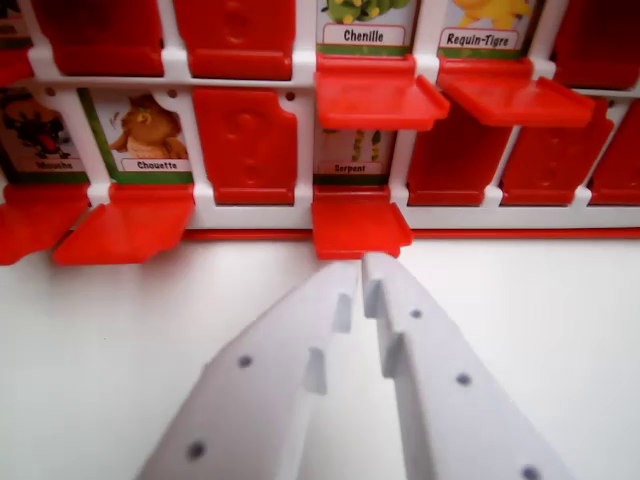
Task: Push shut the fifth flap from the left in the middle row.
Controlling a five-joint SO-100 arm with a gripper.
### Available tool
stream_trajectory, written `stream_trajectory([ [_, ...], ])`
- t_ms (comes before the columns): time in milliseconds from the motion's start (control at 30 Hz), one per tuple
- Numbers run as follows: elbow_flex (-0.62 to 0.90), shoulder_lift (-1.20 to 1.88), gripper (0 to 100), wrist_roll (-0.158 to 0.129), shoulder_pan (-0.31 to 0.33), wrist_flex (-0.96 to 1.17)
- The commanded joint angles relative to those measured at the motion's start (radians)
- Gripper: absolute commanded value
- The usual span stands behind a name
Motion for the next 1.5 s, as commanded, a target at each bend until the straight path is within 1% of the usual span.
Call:
stream_trajectory([
  [0,-0.138,-0.021,0,-0.003,-0.012,-0.028],
  [200,-0.186,-0.101,0,-0.008,-0.015,-0.051],
  [467,-0.258,-0.198,0,-0.014,0.0,-0.064],
  [767,-0.403,-0.288,0,-0.02,0.017,-0.046],
  [800,-0.43,-0.296,0,-0.018,0.017,-0.035],
  [900,-0.506,-0.311,0,0.002,0.008,-0.015],
  [967,-0.546,-0.316,0,0.008,0.002,0.003],
  [1133,-0.637,-0.319,0,0.008,-0.006,0.06],
  [1233,-0.644,-0.298,0,0.006,-0.008,0.091],
  [1333,-0.611,-0.233,0,0.008,-0.012,0.13],
  [1400,-0.54,-0.15,0,0.014,-0.017,0.163],
  [1467,-0.425,-0.034,0,0.012,-0.017,0.169],
])
